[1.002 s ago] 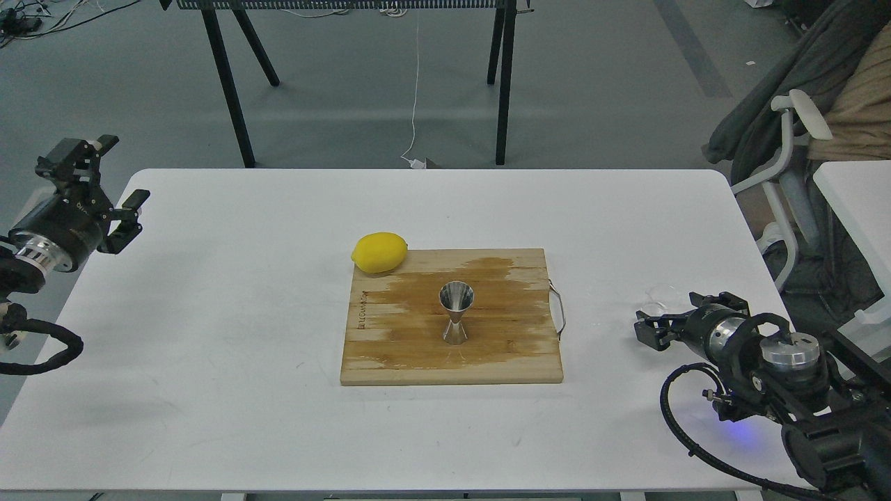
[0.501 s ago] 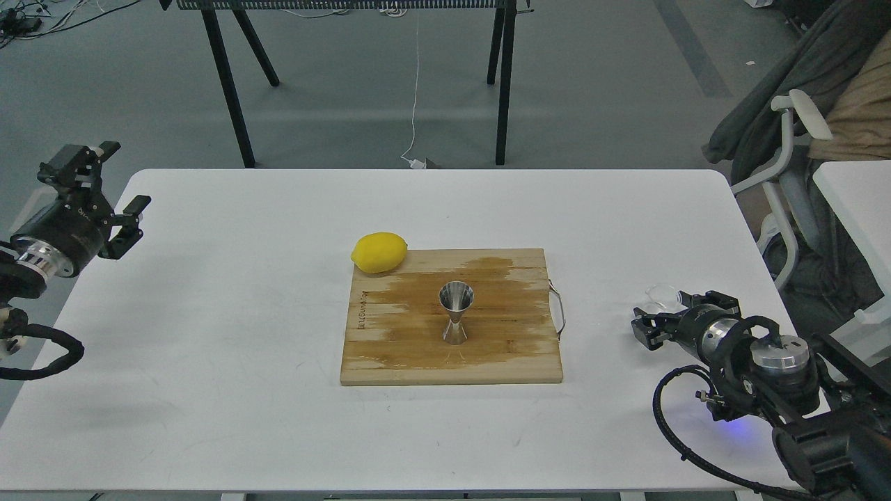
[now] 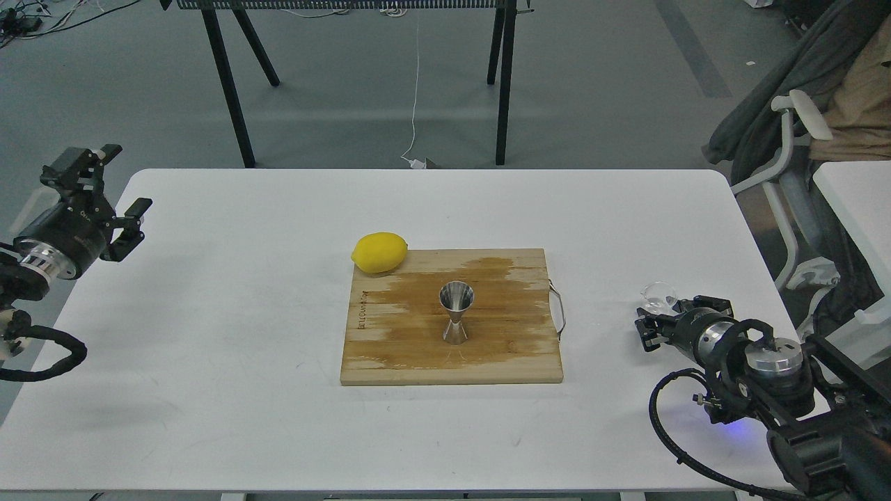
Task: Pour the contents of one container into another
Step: 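Move the right gripper to the clear glass cup and grasp it, then lift the glass cup with the right gripper over the steel jigger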
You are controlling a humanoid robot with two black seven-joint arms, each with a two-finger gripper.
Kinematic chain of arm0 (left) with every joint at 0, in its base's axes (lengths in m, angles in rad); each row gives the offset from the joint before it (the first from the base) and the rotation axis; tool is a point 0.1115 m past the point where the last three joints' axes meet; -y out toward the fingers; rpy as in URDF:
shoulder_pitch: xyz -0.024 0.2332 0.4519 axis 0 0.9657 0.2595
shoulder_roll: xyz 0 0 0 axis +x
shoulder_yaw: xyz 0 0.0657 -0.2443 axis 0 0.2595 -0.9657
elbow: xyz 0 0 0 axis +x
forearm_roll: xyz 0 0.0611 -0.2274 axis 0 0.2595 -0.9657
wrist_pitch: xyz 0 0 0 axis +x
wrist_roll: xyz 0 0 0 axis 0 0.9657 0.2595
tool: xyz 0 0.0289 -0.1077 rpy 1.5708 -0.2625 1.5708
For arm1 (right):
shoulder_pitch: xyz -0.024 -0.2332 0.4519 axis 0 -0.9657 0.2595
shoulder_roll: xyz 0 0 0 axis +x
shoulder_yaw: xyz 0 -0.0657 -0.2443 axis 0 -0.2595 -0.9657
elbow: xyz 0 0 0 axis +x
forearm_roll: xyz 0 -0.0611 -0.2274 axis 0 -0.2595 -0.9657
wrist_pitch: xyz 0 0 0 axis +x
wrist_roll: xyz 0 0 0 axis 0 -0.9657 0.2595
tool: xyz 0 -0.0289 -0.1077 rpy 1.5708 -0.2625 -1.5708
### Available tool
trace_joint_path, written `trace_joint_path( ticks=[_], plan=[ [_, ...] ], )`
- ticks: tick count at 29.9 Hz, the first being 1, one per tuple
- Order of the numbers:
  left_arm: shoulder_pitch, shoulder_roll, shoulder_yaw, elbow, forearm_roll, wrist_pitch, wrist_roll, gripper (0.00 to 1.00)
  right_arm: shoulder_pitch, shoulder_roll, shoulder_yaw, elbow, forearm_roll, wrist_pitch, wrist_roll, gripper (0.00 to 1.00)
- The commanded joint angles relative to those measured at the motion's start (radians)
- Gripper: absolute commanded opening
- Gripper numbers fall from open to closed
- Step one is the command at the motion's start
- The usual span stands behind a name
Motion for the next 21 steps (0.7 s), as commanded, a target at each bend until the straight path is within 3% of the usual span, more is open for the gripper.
trace_joint_path(
  ticks=[1,14,21],
  plan=[
    [0.0,-0.002,0.0,0.011,0.0,0.0,0.0,0.98,0.0,0.0,-0.002,-0.001,-0.001,0.007,0.0,0.43],
    [0.0,-0.006,0.0,0.011,0.0,0.0,0.0,0.98,-0.006,-0.001,-0.002,0.025,-0.042,0.05,0.008,0.41],
    [0.0,-0.008,0.0,0.011,0.0,0.0,0.0,0.98,-0.006,-0.014,0.002,0.208,-0.207,0.073,0.009,0.41]
  ],
)
